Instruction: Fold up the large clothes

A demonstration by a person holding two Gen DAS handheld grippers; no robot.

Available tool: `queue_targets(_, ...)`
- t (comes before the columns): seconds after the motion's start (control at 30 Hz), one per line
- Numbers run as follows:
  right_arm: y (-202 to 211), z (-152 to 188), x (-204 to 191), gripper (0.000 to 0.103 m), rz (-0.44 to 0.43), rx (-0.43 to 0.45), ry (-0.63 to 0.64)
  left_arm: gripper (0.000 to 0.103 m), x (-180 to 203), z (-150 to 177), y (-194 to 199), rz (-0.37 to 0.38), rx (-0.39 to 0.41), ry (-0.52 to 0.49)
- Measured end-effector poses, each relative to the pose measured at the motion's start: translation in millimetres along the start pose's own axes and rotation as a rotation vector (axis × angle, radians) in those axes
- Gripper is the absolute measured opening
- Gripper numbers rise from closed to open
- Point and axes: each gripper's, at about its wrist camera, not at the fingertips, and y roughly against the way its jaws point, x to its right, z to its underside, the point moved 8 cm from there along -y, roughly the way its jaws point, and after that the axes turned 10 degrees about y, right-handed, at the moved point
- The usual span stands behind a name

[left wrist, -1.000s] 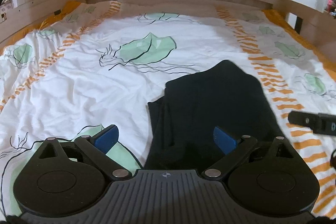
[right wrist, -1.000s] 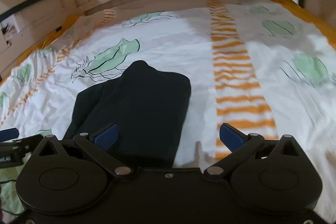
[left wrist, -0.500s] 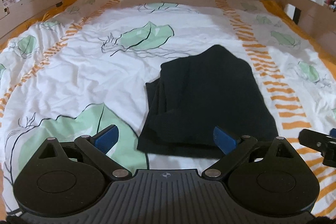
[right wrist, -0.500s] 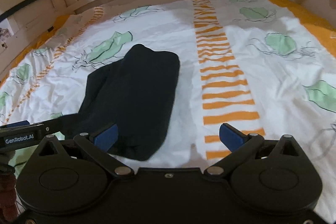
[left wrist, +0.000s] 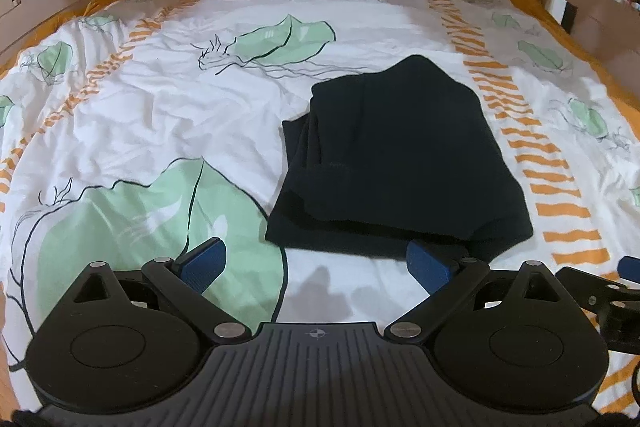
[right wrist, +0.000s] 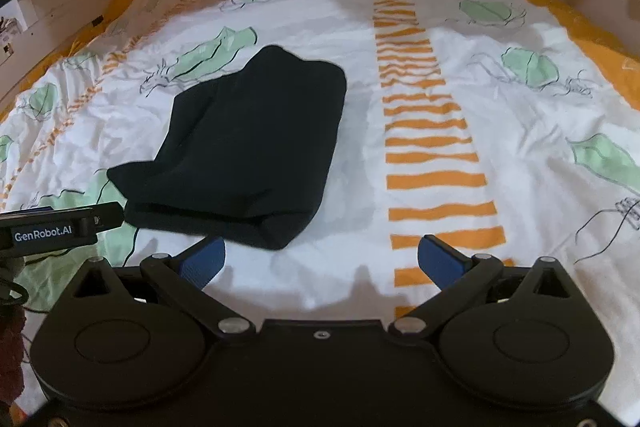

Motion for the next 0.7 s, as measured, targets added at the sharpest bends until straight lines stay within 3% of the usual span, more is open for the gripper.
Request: queue_targets(0.7, -9.0, 6.1, -1.3, 0.102, -0.014, -0.050, -0.029, 0.098, -4.6, 4.0, -1.4, -0.015, -0.006, -0.024)
